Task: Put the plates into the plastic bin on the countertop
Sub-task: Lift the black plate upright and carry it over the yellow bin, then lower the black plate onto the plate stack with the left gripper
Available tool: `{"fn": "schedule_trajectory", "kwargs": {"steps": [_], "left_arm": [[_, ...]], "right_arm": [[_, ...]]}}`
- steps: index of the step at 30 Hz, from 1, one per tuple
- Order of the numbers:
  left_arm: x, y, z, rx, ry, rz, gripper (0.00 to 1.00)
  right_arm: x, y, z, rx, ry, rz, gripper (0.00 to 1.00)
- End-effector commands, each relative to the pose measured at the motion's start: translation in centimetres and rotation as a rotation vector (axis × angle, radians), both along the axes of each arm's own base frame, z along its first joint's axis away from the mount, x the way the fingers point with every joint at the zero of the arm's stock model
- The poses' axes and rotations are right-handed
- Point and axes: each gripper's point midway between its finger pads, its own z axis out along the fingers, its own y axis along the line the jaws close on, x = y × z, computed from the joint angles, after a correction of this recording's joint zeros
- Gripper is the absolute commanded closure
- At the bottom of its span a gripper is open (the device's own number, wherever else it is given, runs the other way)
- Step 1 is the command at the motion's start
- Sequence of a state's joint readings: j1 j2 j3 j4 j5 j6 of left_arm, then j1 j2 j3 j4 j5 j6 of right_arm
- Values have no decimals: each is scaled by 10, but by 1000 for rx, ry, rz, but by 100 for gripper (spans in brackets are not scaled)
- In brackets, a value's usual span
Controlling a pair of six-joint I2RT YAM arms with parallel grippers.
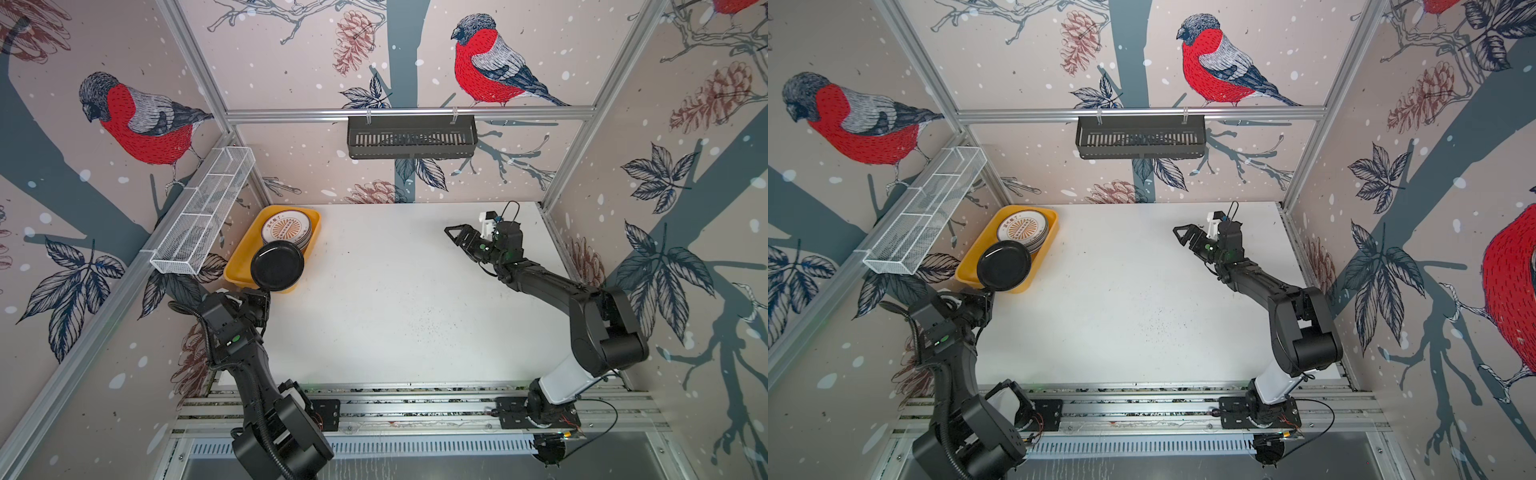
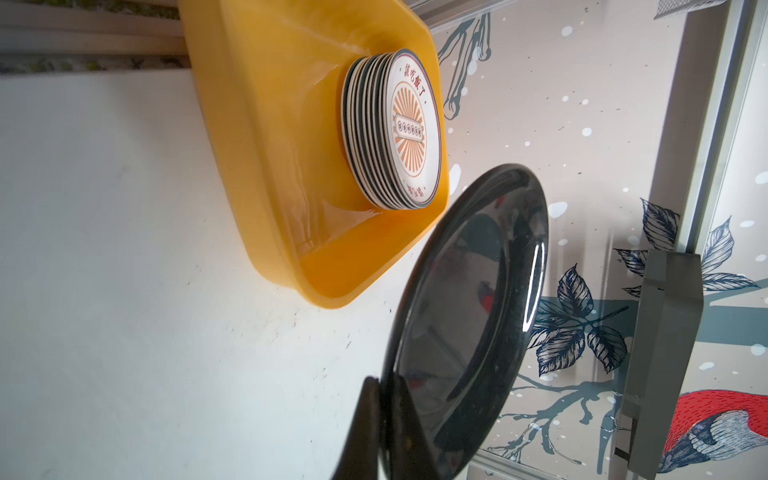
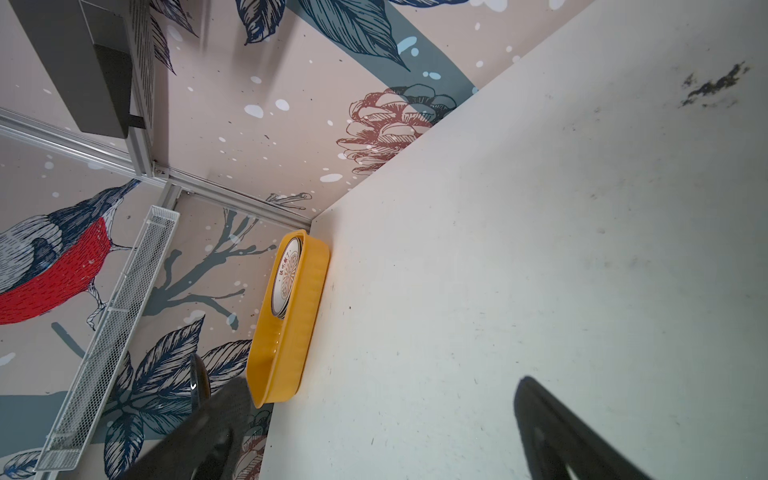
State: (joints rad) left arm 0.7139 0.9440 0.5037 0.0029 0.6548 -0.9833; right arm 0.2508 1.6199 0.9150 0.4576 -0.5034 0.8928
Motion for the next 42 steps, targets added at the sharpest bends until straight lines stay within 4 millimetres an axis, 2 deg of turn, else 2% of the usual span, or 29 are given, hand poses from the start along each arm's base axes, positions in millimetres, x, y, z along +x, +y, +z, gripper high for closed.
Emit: {"fn": "schedule_trajectory", "kwargs": {"steps": [1, 14, 21, 26, 27, 28, 31, 37, 42], "left_arm": [[23, 5, 28, 32, -110, -46, 100], [81, 19, 18, 11, -48, -100, 100], [118, 25, -3, -8, 15, -140, 100], [142, 40, -15, -14, 46, -137, 100], [145, 40, -24, -31, 64, -142, 100], [153, 44, -20, -24, 55, -145, 100], [165, 48, -31, -34, 83, -146, 100], [178, 52, -53, -65, 111, -136, 100], [176, 48, -62, -93, 123, -140, 100]], "right_arm": [[-1, 1, 15, 8, -70, -8, 0], [-15, -24, 10, -21, -61, -140, 0], [-21, -37, 11, -38, -66, -189, 0], [-27, -51, 10, -46, -60, -235, 0], [-28, -53, 10, -50, -58, -243, 0], [-29, -55, 9, -53, -54, -249, 0], [-32, -62, 9, -59, -52, -274, 0], [-38, -74, 10, -68, -51, -319, 0], [-39, -78, 9, -73, -45, -335, 0]]}}
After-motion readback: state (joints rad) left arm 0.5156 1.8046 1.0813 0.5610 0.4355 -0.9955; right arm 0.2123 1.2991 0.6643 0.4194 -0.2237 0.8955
